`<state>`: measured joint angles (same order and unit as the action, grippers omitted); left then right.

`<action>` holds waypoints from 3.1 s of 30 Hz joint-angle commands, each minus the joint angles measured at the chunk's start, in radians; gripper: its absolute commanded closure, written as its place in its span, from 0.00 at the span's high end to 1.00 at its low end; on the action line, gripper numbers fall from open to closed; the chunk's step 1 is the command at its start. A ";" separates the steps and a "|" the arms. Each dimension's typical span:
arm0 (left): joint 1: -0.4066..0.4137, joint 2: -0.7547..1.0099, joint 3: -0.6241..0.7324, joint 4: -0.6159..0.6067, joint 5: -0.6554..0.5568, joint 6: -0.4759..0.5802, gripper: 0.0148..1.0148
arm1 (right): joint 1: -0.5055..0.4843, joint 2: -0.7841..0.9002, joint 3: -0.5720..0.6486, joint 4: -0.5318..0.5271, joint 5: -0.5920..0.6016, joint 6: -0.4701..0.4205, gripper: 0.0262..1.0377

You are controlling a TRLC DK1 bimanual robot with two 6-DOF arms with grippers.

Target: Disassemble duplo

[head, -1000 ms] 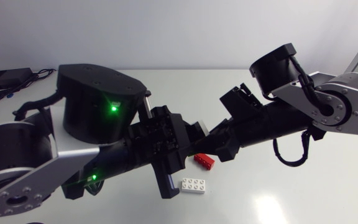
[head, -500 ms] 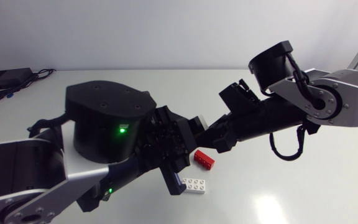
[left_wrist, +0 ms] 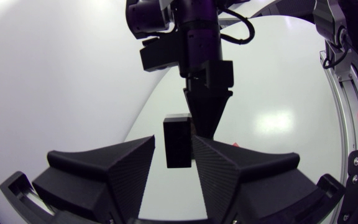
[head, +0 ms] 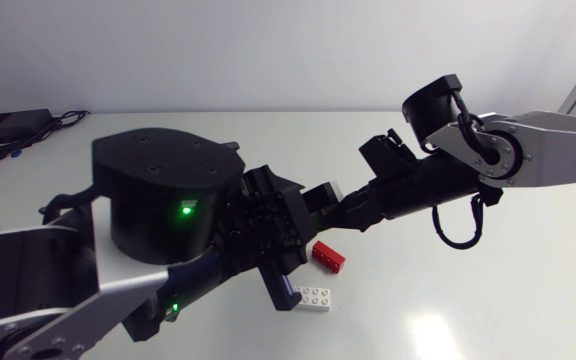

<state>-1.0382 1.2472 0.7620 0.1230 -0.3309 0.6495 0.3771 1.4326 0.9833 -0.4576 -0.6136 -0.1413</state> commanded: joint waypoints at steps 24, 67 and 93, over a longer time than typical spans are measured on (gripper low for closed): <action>0.060 0.121 0.016 0.127 -0.011 0.036 0.56 | 0.072 -0.116 0.023 -0.066 -0.005 0.019 0.18; 0.313 0.173 0.063 -0.022 0.029 -0.008 0.24 | 0.002 -0.066 -0.034 0.005 0.031 -0.063 0.19; 0.408 0.429 0.149 -0.399 0.144 -0.116 0.87 | 0.068 0.130 0.002 0.092 0.155 -0.119 0.19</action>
<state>-0.6357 1.6756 0.9009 -0.2642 -0.1947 0.5549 0.4290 1.5356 0.9562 -0.3801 -0.4629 -0.2478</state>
